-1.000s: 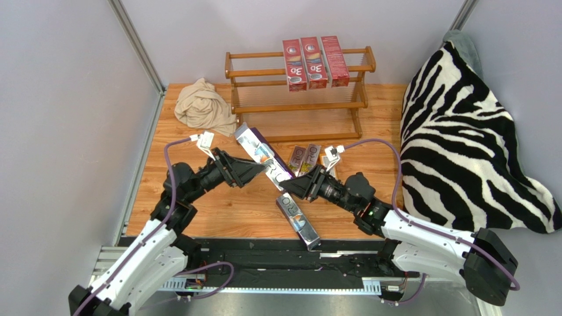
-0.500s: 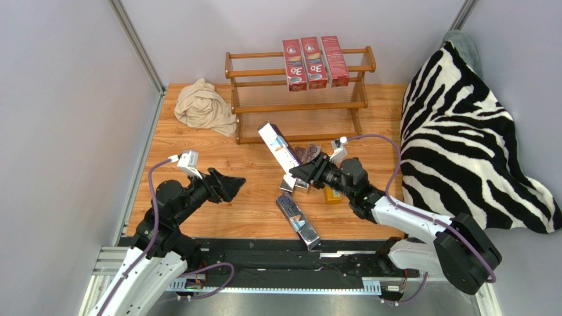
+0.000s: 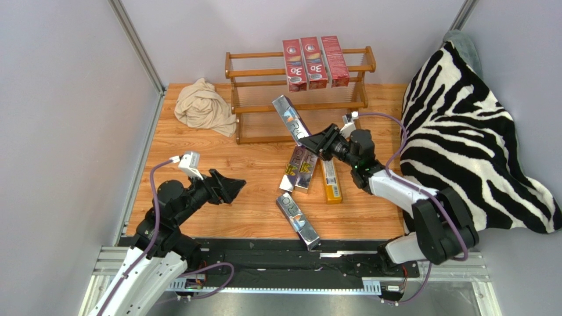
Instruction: Place and organize the toothpastes onto the shelf
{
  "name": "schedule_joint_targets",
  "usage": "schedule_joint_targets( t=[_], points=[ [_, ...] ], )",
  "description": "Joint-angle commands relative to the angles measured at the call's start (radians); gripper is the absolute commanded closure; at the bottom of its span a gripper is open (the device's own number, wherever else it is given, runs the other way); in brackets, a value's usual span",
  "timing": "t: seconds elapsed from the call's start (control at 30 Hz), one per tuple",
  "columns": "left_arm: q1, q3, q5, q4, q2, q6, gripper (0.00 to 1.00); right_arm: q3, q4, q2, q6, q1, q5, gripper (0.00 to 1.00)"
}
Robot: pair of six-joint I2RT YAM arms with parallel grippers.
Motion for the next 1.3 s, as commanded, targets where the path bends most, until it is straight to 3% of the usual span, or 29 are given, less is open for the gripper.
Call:
schedule_joint_targets(
  t=[0.0, 0.2, 0.67, 0.97, 1.27],
  points=[
    [-0.002, 0.005, 0.015, 0.012, -0.013, 0.014, 0.11, 0.066, 0.214, 0.077, 0.083, -0.046, -0.102, 0.82],
    [-0.002, -0.008, 0.018, 0.003, -0.016, 0.014, 0.11, 0.092, 0.356, 0.201, 0.19, -0.102, -0.114, 0.84],
    [-0.002, -0.034, 0.049, 0.01, -0.036, -0.002, 0.12, 0.203, 0.356, 0.329, 0.242, -0.12, 0.065, 0.86],
    [-0.002, -0.064, 0.05, -0.008, -0.106, -0.029, 0.12, 0.238, 0.45, 0.433, 0.379, -0.125, 0.15, 0.87],
    [-0.002, -0.104, 0.08, -0.02, -0.148, -0.052, 0.14, 0.23, 0.439, 0.45, 0.448, -0.123, 0.236, 0.85]
  ],
)
